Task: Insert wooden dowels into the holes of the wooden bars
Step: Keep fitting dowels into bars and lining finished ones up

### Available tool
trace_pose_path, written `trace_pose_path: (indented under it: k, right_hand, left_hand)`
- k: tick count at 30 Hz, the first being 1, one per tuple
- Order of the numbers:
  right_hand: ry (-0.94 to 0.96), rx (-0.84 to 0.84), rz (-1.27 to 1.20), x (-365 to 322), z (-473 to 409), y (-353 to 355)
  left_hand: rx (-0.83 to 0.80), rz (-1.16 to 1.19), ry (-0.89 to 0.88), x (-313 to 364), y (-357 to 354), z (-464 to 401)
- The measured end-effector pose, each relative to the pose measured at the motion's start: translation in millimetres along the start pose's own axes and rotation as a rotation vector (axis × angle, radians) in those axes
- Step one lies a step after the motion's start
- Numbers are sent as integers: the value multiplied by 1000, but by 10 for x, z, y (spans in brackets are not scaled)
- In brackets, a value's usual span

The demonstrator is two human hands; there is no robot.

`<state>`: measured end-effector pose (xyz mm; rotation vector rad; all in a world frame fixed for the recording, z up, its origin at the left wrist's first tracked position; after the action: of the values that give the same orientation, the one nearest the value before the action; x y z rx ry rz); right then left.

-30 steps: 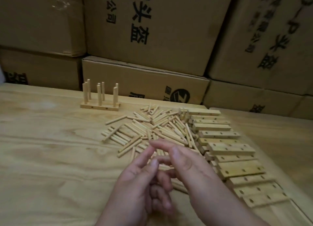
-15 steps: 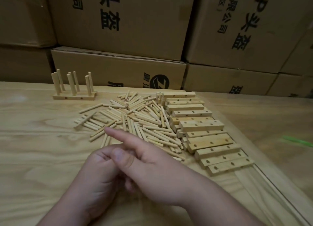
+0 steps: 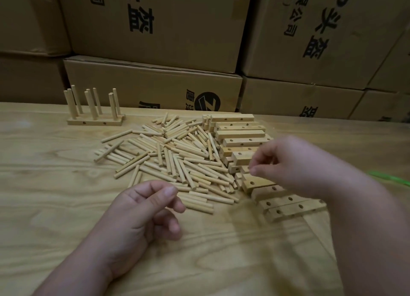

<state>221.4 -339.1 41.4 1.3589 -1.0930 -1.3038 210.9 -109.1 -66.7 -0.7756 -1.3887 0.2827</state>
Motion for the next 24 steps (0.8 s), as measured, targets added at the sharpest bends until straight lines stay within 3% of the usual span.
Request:
trace_pose_path:
  k: [5,13,16,19,21,24]
  right_hand:
    - [-84,-185,139,300,-36,-239]
    - [-113,-244,223,316,-96,-454]
    - [-95,-174,249,227,-44,-255]
    - [-25,9,245,9,73,117]
    - [57,98,157,-199,165,281]
    - [182,104,-85,-497,214,272]
  left_hand:
    - [27,36,28,-24,-3,9]
    - [8,-43,57,-66,8,1]
    - [-22,-40,33,-58,9,-8]
    - [-20,12,-34,20,-11,0]
    - [10,68,-89,77,15,-5]
    - [48,110,-123,121,49,-16]
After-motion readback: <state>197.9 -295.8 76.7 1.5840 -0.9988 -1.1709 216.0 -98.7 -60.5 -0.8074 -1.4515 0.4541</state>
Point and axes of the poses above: each hand's wrist, its own z-axis away from the middle knuckle, its own y-axis out of the back of the hand, x = y × z, the point moved 9 cm from there along -z, towards the middle knuckle, and after that the axes turned 15 degrees about z, right-handed, at the moved point
